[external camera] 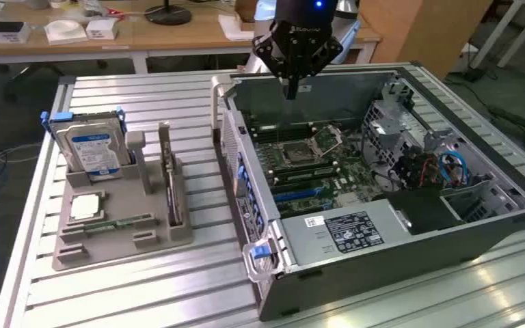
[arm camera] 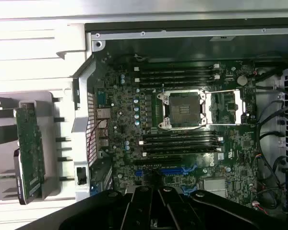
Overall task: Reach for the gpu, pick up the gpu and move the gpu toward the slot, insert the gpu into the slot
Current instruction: 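Reach for the gpu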
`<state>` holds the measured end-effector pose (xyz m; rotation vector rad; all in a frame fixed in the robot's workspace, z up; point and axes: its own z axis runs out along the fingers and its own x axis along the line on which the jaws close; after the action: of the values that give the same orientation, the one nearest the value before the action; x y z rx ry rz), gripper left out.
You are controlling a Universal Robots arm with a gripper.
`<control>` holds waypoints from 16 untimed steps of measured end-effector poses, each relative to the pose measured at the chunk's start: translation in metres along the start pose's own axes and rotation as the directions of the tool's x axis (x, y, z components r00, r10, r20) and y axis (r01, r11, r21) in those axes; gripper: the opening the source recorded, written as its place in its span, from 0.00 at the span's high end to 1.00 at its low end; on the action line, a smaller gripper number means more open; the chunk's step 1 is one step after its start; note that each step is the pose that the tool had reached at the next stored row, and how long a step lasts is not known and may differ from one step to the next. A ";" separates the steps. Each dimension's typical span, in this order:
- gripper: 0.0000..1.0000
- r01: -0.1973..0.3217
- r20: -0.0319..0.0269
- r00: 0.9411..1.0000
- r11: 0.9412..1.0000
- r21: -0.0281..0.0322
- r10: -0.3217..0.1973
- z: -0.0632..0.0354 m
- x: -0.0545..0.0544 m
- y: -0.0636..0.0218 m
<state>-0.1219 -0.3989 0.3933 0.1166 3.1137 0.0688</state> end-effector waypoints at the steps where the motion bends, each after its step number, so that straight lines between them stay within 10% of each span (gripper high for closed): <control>1: 0.90 0.000 0.000 1.000 1.000 0.000 0.000 0.0000 0.000 0.0000; 16: 0.90 0.000 0.000 1.000 1.000 0.000 0.000 -0.0012 0.047 -0.0035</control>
<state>-0.1690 -0.3989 0.3932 0.1166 3.1137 0.0689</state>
